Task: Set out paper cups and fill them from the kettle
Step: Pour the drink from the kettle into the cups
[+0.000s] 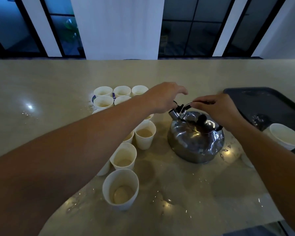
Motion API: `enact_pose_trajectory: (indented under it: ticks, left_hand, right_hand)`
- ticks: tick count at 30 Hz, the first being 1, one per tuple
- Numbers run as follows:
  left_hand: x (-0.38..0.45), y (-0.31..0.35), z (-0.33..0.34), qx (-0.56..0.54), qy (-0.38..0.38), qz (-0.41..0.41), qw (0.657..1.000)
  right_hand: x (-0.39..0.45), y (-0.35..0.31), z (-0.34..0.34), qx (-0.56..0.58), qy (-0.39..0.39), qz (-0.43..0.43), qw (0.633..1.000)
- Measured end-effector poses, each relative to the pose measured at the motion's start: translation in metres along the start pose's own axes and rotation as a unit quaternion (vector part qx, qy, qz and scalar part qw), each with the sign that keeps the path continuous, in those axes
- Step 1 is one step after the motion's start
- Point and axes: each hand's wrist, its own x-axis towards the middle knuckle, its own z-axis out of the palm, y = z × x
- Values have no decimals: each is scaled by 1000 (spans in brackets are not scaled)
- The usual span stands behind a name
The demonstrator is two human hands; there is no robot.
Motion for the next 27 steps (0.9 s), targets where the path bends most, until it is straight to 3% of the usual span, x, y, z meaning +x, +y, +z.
enact_pose_trajectory:
  ticks: [4,8,15,21,27]
  left_hand:
    - [5,5,1,30,-25,34,999]
    - [-5,8,-12,-6,-11,45,999]
    - [-45,13,-55,-81,-28,40,996]
    - [-81,9,-74,-82,-68,40,993]
    - [-108,3,-80,-80,-86,18,993]
  right_hand:
    - [-12,-7,-2,11,15,-8,1000]
    - [-27,-35,-16,-11,16,-32,999]
    - [-55,-87,-30,-17,-28,-85,996]
    - [-71,-105,-12,15,-68,-86,994]
    - [-81,-124,3,-24,-111,-101,988]
